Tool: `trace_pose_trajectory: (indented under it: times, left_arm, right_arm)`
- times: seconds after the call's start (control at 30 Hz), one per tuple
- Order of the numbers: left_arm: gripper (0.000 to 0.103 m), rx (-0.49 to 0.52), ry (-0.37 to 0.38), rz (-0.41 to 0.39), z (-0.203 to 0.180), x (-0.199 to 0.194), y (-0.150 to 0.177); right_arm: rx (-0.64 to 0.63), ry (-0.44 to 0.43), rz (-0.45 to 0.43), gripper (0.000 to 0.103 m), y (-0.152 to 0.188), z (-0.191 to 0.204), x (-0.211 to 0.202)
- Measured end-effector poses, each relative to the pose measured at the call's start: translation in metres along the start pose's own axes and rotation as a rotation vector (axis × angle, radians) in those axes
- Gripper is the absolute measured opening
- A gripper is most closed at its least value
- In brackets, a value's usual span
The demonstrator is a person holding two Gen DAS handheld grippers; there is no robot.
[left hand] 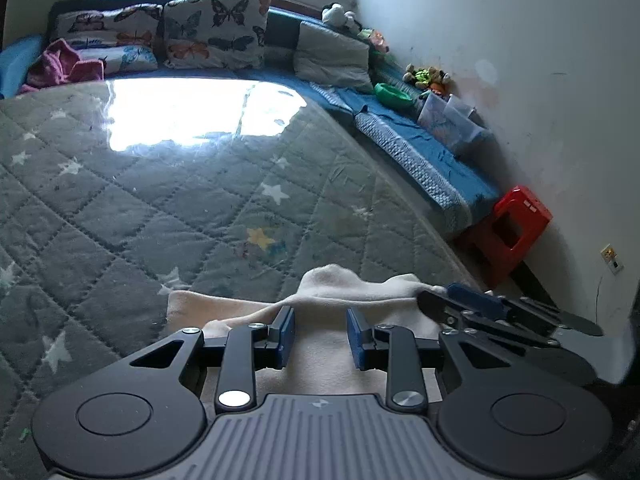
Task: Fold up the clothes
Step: 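Lower the folded sweatshirt onto the table and open both grippers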
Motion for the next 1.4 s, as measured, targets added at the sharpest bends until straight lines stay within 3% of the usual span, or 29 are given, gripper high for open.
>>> trace_pose_trajectory:
  times: [0.17, 0.3, 0.4, 0.57, 0.8, 1.23, 1.4]
  left_arm:
    - [0.03, -0.002, 0.006, -0.007, 0.0, -0.004, 0.001]
    - [0.031, 0.005, 0.014, -0.023, -0.002, -0.019, 0.006]
    - [0.03, 0.039, 0.027, -0.029, -0.008, -0.033, 0.016]
    - [0.031, 0.113, 0.045, -0.045, -0.02, -0.056, 0.042]
    - [0.03, 0.132, 0.024, -0.042, -0.015, -0.065, 0.073]
    - [0.032, 0.138, 0.016, -0.085, -0.005, -0.09, 0.091]
    - [0.033, 0.117, 0.003, -0.069, 0.006, -0.091, 0.098]
  right_arm:
    - [-0.015, -0.002, -0.009, 0.052, -0.002, 0.002, -0.009]
    - [-0.022, -0.016, -0.017, 0.056, 0.001, 0.005, -0.025]
    - [-0.038, -0.032, -0.026, 0.069, 0.008, 0.012, -0.042]
    - [-0.054, -0.053, -0.039, 0.069, 0.025, 0.025, -0.071]
    - [-0.056, -0.018, -0.035, 0.069, 0.052, 0.035, -0.096]
    - [-0.044, 0.008, -0.023, 0.069, 0.071, 0.039, -0.106]
    - [-0.048, 0.007, -0.027, 0.079, 0.074, 0.042, -0.109]
Point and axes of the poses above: each gripper's, at about its wrist camera, not at the fingertips, and x roughly the way its jaws point, z to its left, y to its underside, the point moved 4 cm from there along x, roughly the way its jaws point, and after that the axes turned 13 degrees about -x, right-handed, at the moved point
